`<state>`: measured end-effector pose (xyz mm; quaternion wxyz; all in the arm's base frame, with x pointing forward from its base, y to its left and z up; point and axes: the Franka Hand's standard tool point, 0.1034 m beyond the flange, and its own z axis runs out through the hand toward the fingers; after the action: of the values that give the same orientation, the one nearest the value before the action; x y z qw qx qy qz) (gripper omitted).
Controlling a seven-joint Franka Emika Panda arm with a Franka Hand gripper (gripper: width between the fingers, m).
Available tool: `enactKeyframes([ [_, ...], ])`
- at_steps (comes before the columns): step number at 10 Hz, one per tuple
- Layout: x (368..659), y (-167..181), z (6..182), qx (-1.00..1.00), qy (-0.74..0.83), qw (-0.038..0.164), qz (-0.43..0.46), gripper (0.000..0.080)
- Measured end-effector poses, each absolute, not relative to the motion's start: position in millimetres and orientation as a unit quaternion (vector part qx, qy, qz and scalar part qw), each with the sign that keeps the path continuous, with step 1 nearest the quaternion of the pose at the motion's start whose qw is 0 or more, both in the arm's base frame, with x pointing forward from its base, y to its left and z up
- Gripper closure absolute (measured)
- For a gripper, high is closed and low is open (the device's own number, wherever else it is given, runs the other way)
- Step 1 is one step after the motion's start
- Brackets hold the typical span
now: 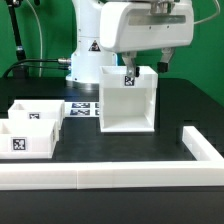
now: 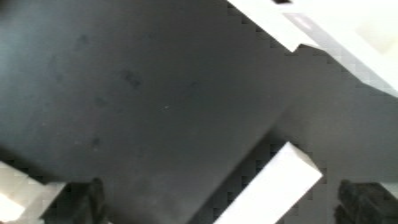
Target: Assemble drawer
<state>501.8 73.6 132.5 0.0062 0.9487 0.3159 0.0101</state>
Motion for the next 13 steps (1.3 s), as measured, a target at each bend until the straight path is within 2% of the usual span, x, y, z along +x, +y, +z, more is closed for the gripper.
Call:
enactKeyframes([
  [5, 499.5, 74.1, 130.7, 0.953, 0.304, 0.007, 0.008, 0.0150],
  [7, 461.4, 91.5, 133.0, 0.982, 0.190, 0.016, -0.003, 0.0150],
  [9, 445.8, 99.5, 132.2, 0.987, 0.160, 0.018, -0.028, 0.0150],
  [13, 440.6, 99.1, 133.7, 0.988, 0.149, 0.014, -0.035, 0.0150],
])
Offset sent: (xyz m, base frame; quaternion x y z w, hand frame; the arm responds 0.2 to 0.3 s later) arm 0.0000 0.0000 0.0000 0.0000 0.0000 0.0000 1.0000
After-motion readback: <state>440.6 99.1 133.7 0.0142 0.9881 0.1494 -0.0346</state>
